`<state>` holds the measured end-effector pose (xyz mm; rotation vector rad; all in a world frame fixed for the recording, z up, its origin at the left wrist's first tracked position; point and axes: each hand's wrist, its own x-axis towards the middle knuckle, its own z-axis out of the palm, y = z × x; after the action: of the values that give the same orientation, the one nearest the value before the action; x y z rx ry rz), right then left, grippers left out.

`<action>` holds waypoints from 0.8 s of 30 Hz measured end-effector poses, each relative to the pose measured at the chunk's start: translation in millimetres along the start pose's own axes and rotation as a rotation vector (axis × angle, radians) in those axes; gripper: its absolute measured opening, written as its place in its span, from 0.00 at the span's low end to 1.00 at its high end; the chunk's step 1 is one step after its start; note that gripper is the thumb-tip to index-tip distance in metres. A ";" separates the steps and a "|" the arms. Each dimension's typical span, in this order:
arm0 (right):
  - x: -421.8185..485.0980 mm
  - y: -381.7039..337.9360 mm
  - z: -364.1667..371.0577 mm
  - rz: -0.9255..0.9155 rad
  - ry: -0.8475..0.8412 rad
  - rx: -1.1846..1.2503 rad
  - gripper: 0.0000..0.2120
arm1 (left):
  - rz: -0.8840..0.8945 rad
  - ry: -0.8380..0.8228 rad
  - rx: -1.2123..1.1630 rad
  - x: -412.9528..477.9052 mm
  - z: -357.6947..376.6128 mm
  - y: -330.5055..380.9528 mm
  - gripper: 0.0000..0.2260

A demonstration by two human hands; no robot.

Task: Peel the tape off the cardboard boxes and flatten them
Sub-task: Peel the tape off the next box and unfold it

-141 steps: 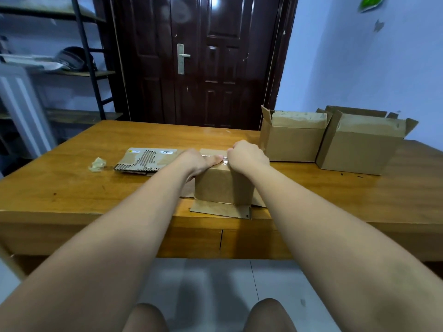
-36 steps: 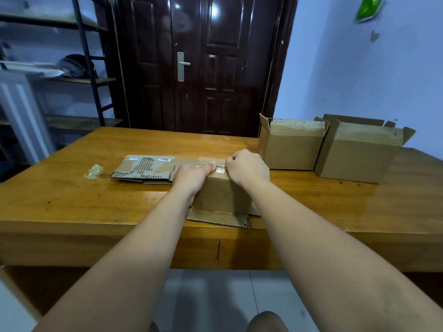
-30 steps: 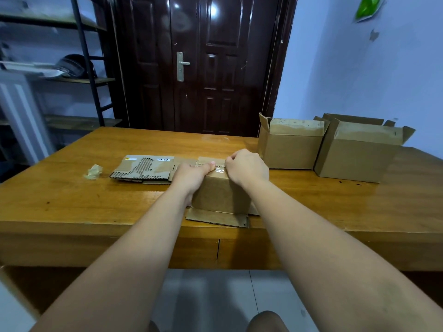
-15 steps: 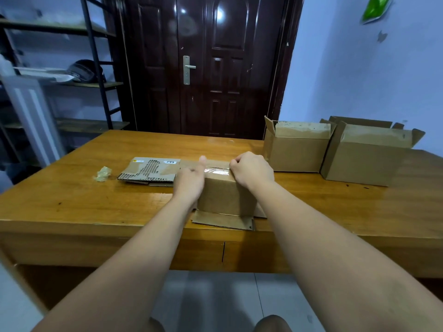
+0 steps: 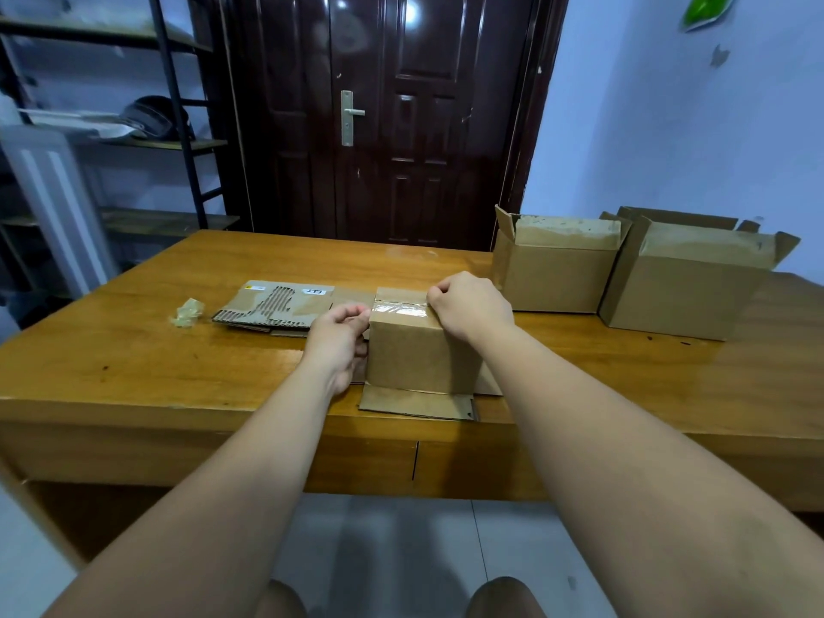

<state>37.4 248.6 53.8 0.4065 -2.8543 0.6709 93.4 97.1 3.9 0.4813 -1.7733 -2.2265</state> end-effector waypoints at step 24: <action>0.0 0.1 -0.9 -0.031 -0.030 0.032 0.16 | 0.150 -0.035 0.042 -3.5 -3.0 -8.9 0.13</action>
<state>37.4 249.0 54.6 0.4688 -2.8625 0.7120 97.9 97.8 -5.1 0.3090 -1.8131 -2.1115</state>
